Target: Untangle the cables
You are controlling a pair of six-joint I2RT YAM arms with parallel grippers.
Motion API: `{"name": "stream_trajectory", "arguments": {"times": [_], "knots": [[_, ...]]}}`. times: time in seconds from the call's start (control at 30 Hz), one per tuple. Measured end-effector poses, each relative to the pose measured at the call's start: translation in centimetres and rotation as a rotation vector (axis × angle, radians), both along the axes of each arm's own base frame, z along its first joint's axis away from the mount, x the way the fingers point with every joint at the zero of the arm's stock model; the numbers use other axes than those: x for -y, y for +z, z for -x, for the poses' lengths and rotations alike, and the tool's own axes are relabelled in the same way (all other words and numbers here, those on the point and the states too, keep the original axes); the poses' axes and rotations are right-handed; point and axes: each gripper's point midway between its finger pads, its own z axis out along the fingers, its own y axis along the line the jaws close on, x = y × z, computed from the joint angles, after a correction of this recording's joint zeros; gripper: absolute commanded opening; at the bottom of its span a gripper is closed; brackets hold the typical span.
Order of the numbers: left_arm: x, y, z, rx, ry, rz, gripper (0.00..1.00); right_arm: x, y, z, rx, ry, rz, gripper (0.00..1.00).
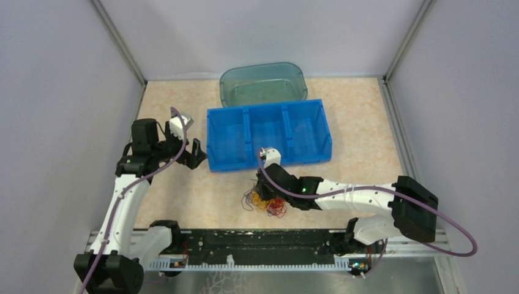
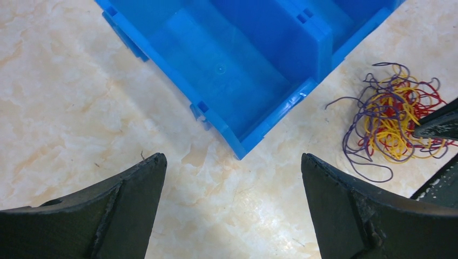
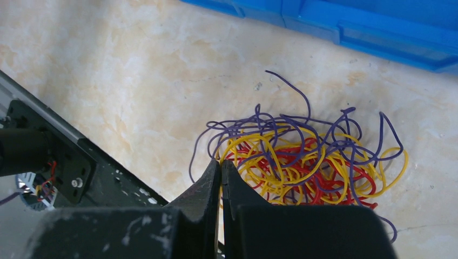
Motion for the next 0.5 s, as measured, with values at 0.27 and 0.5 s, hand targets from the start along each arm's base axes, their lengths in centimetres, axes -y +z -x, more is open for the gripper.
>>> {"name": "stream_trajectory", "arguments": {"times": [0.27, 0.5], "knots": [[1.7, 1.5, 2.5, 0.041, -0.095, 0.052, 1.0, -1.7, 4.7, -0.6, 0.046, 0.009, -0.11, 0.0], [2.9, 2.1, 5.0, 0.046, -0.175, 0.076, 1.0, -2.9, 9.3, -1.0, 0.089, 0.011, -0.233, 0.0]]}}
